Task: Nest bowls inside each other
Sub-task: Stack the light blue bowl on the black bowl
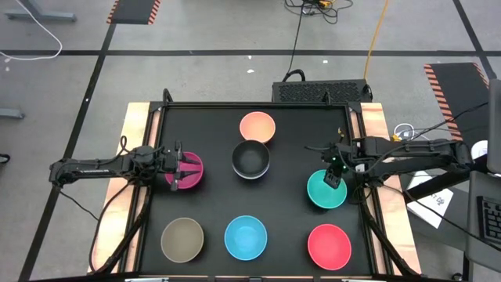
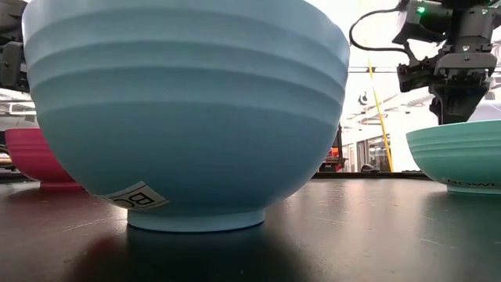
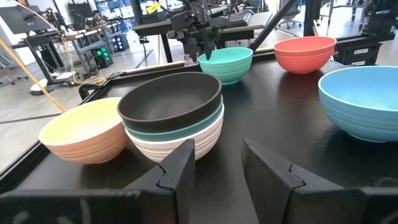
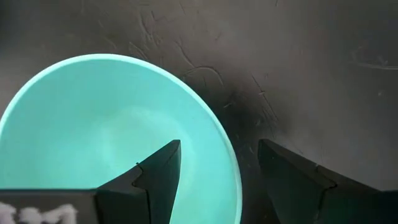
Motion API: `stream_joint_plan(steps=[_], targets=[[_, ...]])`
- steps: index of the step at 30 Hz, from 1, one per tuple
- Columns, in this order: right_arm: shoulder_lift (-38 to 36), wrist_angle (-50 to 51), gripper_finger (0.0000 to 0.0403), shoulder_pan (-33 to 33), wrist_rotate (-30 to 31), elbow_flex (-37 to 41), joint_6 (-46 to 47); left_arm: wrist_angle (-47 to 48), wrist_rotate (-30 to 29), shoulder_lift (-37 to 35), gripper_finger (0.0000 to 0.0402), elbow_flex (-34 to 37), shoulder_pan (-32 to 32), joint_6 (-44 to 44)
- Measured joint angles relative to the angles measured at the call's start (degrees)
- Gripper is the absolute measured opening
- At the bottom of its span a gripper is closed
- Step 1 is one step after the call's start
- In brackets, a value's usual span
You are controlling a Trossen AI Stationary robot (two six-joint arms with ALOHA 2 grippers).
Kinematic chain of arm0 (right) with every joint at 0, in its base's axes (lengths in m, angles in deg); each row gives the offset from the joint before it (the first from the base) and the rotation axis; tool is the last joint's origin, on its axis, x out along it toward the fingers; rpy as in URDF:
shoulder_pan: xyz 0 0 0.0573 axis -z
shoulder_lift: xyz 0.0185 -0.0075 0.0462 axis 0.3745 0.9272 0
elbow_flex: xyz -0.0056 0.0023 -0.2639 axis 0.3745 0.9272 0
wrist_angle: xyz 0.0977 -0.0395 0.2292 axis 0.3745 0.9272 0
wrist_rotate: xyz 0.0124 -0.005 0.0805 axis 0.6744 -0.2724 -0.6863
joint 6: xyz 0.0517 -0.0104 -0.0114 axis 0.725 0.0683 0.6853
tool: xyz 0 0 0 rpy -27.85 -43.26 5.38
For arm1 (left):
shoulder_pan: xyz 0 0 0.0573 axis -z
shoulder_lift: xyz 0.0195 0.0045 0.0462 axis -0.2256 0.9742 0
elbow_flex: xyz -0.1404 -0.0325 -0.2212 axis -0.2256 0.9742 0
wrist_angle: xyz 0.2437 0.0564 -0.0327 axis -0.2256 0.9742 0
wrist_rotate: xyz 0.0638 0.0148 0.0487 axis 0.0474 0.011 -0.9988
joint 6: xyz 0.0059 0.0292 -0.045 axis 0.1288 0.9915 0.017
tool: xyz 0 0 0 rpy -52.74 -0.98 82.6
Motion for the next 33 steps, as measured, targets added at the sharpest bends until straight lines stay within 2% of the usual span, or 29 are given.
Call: stream_joint_plan(steps=[6,17,26,31,33], targets=[[0.24,-0.26,0.0197,0.0,1.61,0.0,-0.68,0.0,0.01,0.02,0.0136,0.0,0.0,-0.14],[0.71,-0.4,0.0095,-0.02,2.73,0.0,-0.09,-0.01,0.07,0.0,0.0136,0.0,0.0,-0.35],[3.72,-1.92,0.0053,-0.02,2.71,0.0,-0.67,-0.01,0.09,0.02,0.0136,0.0,0.0,-0.44],[4.82,-4.26,0.0009,-0.02,2.7,0.0,-0.98,-0.01,0.17,0.0,0.0136,0.0,0.0,-0.54],[4.94,-5.01,0.0007,-0.02,2.66,0.0,-1.17,-0.01,0.21,0.02,0.0136,0.0,-0.02,-0.64]])
